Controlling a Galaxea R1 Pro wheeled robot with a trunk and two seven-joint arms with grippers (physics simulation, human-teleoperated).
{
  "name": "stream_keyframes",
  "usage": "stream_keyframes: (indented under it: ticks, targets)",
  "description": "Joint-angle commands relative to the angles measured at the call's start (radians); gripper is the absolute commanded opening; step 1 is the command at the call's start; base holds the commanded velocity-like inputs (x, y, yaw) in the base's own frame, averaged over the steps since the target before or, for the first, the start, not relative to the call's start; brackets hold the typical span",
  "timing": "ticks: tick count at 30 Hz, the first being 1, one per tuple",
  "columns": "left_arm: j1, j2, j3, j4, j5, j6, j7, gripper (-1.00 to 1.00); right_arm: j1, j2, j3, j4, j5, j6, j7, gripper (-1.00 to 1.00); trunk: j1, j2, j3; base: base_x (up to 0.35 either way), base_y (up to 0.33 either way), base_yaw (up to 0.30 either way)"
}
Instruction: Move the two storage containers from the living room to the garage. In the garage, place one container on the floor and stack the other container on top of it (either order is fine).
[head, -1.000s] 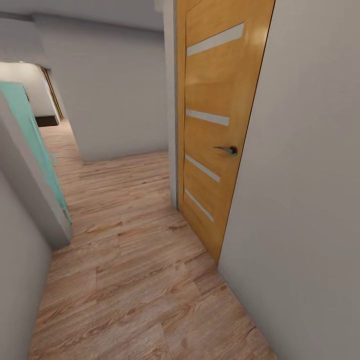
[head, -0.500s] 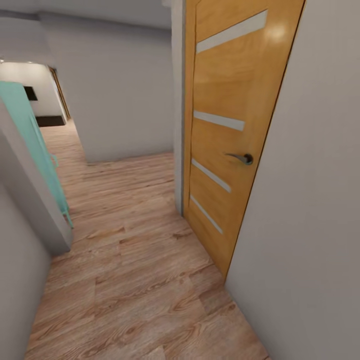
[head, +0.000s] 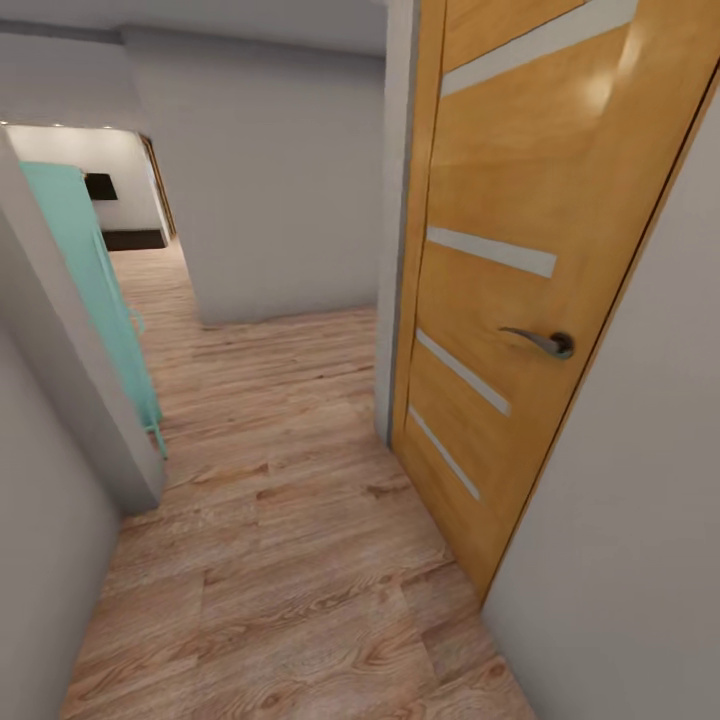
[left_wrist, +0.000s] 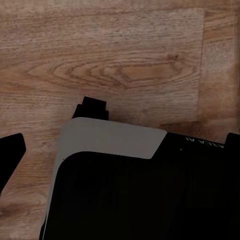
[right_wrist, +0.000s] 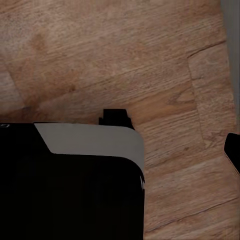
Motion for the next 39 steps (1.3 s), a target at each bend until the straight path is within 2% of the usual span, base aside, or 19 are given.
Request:
stream_keyframes:
  ticks: [1, 13, 26, 39]
  targets:
    - [0.000, 0.000, 0.001, 0.000, 0.007, 0.005, -0.003, 1.00, -0.001, 0.001, 0.008, 0.003, -0.009, -0.006, 0.000, 1.00, 0.001, 0.000, -0.001, 0.322, 0.000, 0.012]
    - [0.000, 0.000, 0.001, 0.000, 0.007, 0.005, -0.003, 1.00, -0.001, 0.002, 0.008, 0.003, -0.008, -0.002, 0.000, 1.00, 0.001, 0.000, -0.001, 0.322, 0.000, 0.006]
    - [0.000, -0.001, 0.001, 0.000, 0.007, 0.005, -0.003, 1.00, -0.001, 0.001, 0.008, 0.003, -0.007, -0.005, -0.001, 1.00, 0.001, 0.000, -0.001, 0.322, 0.000, 0.235]
    - [0.000, -0.001, 0.001, 0.000, 0.007, 0.005, -0.003, 1.00, -0.001, 0.000, 0.007, 0.003, -0.009, -0.007, -0.001, 1.00, 0.001, 0.000, -0.001, 0.322, 0.000, 0.027]
